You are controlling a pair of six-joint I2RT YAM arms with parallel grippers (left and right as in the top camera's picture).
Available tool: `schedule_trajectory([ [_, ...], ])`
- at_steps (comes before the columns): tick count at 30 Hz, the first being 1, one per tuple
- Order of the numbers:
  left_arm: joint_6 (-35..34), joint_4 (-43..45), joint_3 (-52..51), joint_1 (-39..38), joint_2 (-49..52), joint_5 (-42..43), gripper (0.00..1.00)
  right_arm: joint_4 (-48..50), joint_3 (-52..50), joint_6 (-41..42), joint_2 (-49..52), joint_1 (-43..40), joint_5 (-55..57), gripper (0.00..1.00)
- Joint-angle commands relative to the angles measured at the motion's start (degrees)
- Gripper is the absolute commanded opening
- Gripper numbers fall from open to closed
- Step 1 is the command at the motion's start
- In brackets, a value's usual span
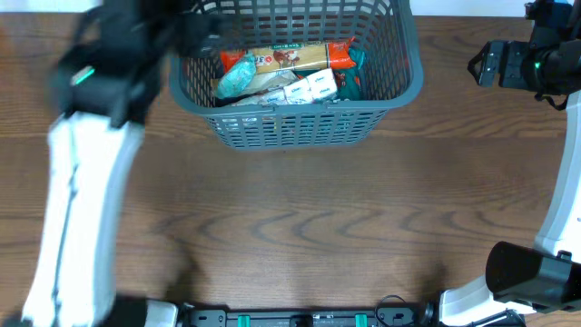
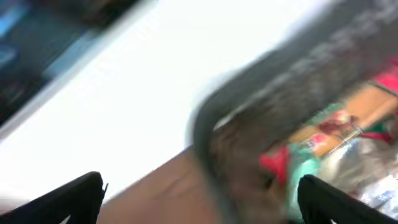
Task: Pack container
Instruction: 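Lift the mint-green bar and release it into the grey basket, then lower the left gripper to the green Knorr bottle and grasp it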
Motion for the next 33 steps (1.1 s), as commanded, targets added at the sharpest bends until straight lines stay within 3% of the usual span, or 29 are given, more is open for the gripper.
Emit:
schedule_trajectory([
  [1, -19.93, -9.55, -0.5, 4.92, -3.96, -14.6, 0.99, -0.13, -0.11, 0.04, 0.35, -0.2, -0.46, 0.99],
  [6, -38.73, -30.29, -0.85, 16.96, -10.32, -14.71, 0.98, -0.07, -0.11, 0.04, 0.35, -0.13, -0.48, 0.99],
  [11, -43.17, -36.17, -7.19, 26.12, -15.87, -12.63, 0.98, -0.02, -0.11, 0.02, 0.35, -0.15, -0.46, 0.99],
  [18, -44.54, -26.32, -30.58, 32.35, -24.17, -6.14, 0.98, 0.17, -0.11, 0.04, 0.35, -0.09, -0.5, 0.99],
  [24, -46.34, -14.8, -47.8, 39.89, -21.9, 1.84, 0.98, 0.2, -0.11, 0.0, 0.35, -0.11, -0.48, 0.99],
  [28, -46.31, -10.69, -51.06, 45.7, -16.98, 8.9, 0.98, 0.15, -0.11, 0.02, 0.35, -0.11, -0.48, 0.99],
  [33, -45.86, -7.85, -51.06, 50.36, -10.29, 9.66, 0.99, 0.17, -0.11, 0.04, 0.35, -0.11, -0.48, 0.99],
])
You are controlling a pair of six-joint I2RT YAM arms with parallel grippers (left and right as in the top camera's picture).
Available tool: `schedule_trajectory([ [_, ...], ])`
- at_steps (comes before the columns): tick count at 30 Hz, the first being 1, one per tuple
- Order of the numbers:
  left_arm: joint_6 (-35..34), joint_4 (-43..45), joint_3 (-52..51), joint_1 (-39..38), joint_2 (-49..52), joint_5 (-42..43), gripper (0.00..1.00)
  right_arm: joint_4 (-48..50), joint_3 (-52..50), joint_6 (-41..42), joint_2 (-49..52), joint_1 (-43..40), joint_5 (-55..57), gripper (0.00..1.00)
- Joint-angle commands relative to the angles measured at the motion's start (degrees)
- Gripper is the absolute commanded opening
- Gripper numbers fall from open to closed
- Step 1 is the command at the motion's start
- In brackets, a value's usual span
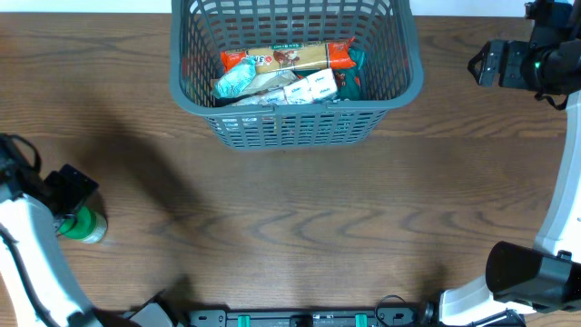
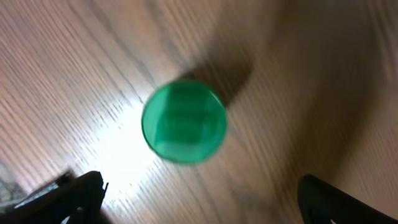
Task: Pack container
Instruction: 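Lower the left gripper to the green Knorr bottle and grasp it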
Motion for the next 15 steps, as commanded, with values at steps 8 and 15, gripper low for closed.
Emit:
schedule_trajectory([
  [8, -0.31, 3.78, 0.2, 2.82, 11.3, 2.8, 0.99, -0.28, -0.09, 0.07, 0.35, -0.11, -0.46, 0.99],
  [15, -0.31, 6.23, 0.2, 2.82, 17.27, 2.78, 0.99, -0.74, -0.09, 0.09, 0.35, -0.09, -0.46, 0.99],
])
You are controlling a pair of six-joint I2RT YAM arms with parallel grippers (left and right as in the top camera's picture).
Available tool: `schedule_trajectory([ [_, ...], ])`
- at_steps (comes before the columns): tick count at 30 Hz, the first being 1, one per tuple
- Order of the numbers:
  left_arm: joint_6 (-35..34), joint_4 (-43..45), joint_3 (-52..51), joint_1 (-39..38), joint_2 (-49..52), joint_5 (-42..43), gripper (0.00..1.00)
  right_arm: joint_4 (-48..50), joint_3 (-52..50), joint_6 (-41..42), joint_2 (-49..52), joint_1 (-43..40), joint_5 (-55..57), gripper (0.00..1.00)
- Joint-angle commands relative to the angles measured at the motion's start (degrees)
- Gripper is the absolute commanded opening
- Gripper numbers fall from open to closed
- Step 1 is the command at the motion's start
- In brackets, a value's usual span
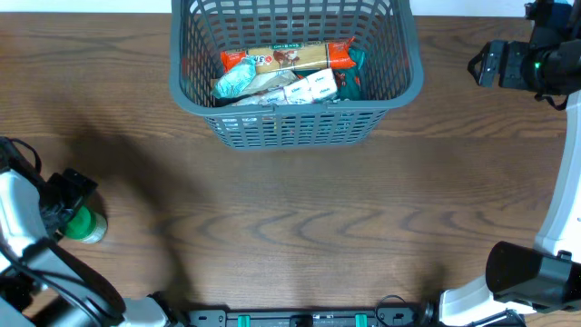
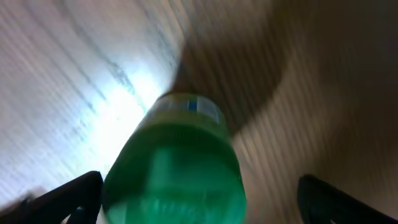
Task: Pack container
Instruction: 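Lower the left gripper to the green Knorr bottle and grasp it, then lift the green bottle and place it upright in the basket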
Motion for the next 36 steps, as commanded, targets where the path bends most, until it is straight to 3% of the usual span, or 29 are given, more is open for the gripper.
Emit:
schedule_trajectory([
  [1, -0.26, 0.9, 0.2, 0.31, 2.64, 0.39, 0.98, -0.33, -0.09, 0.07, 0.35, -0.11, -0.46, 0.99],
  [14, -0.26, 11.93, -9.2, 0.28, 6.1, 0.44, 0.99, -0.5, -0.09, 0.04, 0.35, -0.11, -0.46, 0.99],
  [27, -0.26, 14.56, -12.66, 0.28, 6.1, 0.42, 0.99, -1.64, -0.09, 0.24, 0.35, -0.09, -0.44, 0.99],
  [28, -0.24, 14.53, -12.68, 0.28, 6.1, 0.44, 0.96, -1.79, -0.09, 0.24, 0.35, -0.11, -0.44, 0.99],
  [32, 0.37, 14.82, -12.61, 0.28, 5.62, 0.42, 0.61, -2.08, -0.09, 0.24, 0.35, -0.09, -0.46, 0.99],
  [36, 1.29, 14.51, -11.91, 0.11, 3.67, 0.42, 0.43, -2.36, -0.09, 0.24, 0.35, -0.09, -0.46, 0.99],
])
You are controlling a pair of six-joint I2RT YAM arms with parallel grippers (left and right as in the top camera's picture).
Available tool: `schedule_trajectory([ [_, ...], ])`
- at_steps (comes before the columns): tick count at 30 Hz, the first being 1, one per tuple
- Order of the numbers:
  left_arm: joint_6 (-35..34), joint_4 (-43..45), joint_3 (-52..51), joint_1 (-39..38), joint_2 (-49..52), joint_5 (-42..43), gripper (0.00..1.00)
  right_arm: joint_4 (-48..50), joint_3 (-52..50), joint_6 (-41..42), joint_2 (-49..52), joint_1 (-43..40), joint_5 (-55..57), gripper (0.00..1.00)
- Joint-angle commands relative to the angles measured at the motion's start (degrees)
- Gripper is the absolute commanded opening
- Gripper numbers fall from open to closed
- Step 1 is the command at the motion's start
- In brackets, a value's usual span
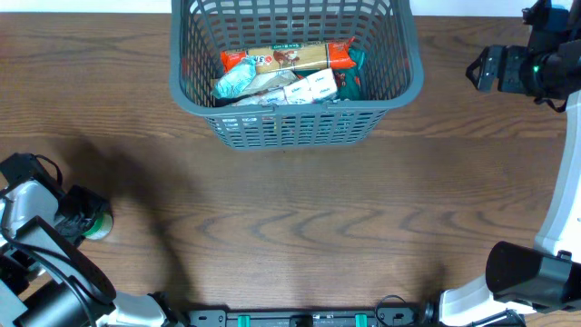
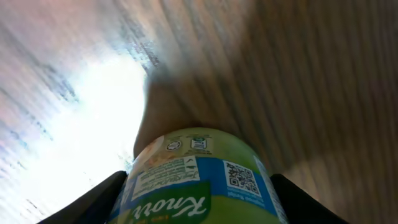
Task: Pack container
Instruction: 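Lift the green bottle and place it upright in the basket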
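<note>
A green-lidded Knorr jar (image 1: 96, 225) stands at the table's far left edge. In the left wrist view the jar (image 2: 199, 177) fills the space between both fingers, which press against its sides. My left gripper (image 1: 86, 218) is shut on it, low at the table. The grey mesh basket (image 1: 413, 82) stands at the back middle and holds an orange biscuit packet (image 1: 286, 57), white packets (image 1: 306, 88) and a teal pouch (image 1: 236, 78). My right gripper (image 1: 479, 68) hangs right of the basket with nothing in it; how its jaws stand cannot be told.
The brown wooden table (image 1: 318, 218) stretches between the jar and the basket. The right arm's base (image 1: 531, 272) stands at the front right corner. A black rail (image 1: 300, 318) runs along the front edge.
My left gripper has dropped lower around the jar and its fingers have shut against the jar's sides. The jar stands in about the same spot. The right arm has not moved.
My left arm was at the basket's left rim with its gripper open. Then it hung open above the green jar at the far left. Then it was lower over the lid, and now it is shut on the jar's body.
</note>
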Motion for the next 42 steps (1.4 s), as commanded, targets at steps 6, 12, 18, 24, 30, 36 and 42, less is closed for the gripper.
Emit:
schedule_trajectory([
  [6, 1.42, -4.52, 3.3, -2.82, -6.84, -0.2, 0.06, -0.22, -0.09, 0.24, 0.35, -0.09, -0.46, 0.99],
  [12, 2.23, -17.27, 20.44, -9.94, -11.23, 0.0, 0.06, -0.22, -0.09, 0.24, 0.35, -0.09, -0.48, 0.99],
  [18, 4.74, -24.65, 45.62, -20.5, -9.79, 0.24, 0.05, -0.55, -0.09, 0.24, 0.35, 0.02, -0.48, 0.99],
  [24, 20.98, -21.51, 64.26, -35.8, -5.46, -0.68, 0.05, -0.72, -0.09, 0.24, 0.35, 0.07, -0.46, 0.99],
  [30, 54.75, -15.91, 66.23, -50.34, 0.7, -0.66, 0.06, -0.74, -0.09, 0.26, 0.35, 0.28, -0.48, 0.99],
  [36, 75.97, -7.08, 66.23, -57.11, 8.81, -0.66, 0.06, -1.68, -0.09, 0.48, 0.35, 0.26, -0.48, 0.99],
  [42, 75.34, -2.08, 66.23, -57.11, 18.97, -0.66, 0.06, -2.08, -0.09, 0.48, 0.35, 0.26, -0.48, 0.99],
])
